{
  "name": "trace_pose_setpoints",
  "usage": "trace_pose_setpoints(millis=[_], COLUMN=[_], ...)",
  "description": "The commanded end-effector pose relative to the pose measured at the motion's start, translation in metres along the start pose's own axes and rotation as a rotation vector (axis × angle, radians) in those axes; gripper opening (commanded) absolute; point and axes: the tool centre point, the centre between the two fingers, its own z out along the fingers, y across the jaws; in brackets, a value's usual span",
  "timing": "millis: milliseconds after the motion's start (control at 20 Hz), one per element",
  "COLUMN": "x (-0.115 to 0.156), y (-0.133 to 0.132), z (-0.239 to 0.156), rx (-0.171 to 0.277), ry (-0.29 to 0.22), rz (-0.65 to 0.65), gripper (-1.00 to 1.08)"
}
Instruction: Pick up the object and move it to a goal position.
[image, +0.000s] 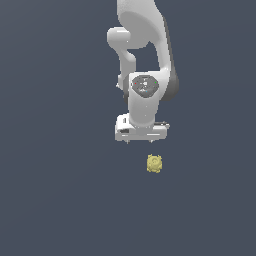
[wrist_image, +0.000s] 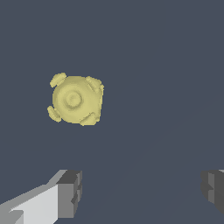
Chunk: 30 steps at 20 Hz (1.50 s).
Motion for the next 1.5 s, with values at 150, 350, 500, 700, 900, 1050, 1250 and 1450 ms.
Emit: trace_pose_setpoints(millis=[150,350,500,700,900,1050,1250,1450], x=[0.020,0.038,0.048,0.056,0.060,0.060,0.060,0.061], y=[-0.020,-0.040,-0.052,-0.063,-0.069,-0.069,-0.070,-0.069], z=[0.012,0.024,0.031,0.039,0.042,0.042,0.049,0.067], rx=[-0.007,-0.014,-0.017,-0.020,-0.022,-0.021,-0.021,-0.022], ry=[0.013,0.027,0.036,0.044,0.048,0.047,0.047,0.048], rz=[0.042,0.083,0.107,0.129,0.140,0.139,0.139,0.140], gripper=[1.00,1.00,1.00,1.00,1.00,1.00,1.00,1.00])
